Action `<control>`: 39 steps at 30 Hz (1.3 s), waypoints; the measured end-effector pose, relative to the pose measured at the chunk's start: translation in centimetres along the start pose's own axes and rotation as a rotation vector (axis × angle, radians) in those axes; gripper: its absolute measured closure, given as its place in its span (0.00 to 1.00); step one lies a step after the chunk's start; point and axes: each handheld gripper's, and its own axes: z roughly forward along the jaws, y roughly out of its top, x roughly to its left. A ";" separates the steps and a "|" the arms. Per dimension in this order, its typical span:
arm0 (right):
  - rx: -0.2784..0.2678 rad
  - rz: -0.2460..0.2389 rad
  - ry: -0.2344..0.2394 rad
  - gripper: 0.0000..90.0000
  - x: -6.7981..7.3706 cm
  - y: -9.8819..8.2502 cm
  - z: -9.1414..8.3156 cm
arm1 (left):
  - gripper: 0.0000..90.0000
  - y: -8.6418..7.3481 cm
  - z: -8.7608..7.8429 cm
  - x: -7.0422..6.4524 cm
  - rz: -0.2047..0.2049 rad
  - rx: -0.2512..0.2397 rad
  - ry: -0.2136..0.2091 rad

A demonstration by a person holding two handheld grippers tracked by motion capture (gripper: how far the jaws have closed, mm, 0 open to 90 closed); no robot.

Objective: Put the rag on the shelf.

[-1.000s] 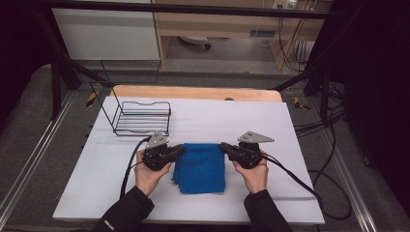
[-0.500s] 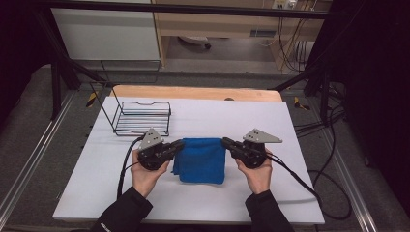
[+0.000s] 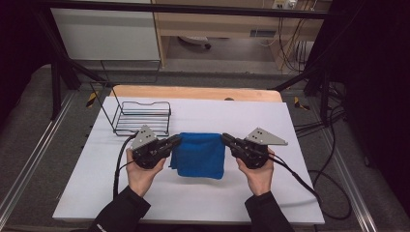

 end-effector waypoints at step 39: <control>-0.198 -0.080 0.030 0.95 6.0 7.3 5.0 | 0.95 5.2 -7.7 5.0 0.001 -0.224 0.122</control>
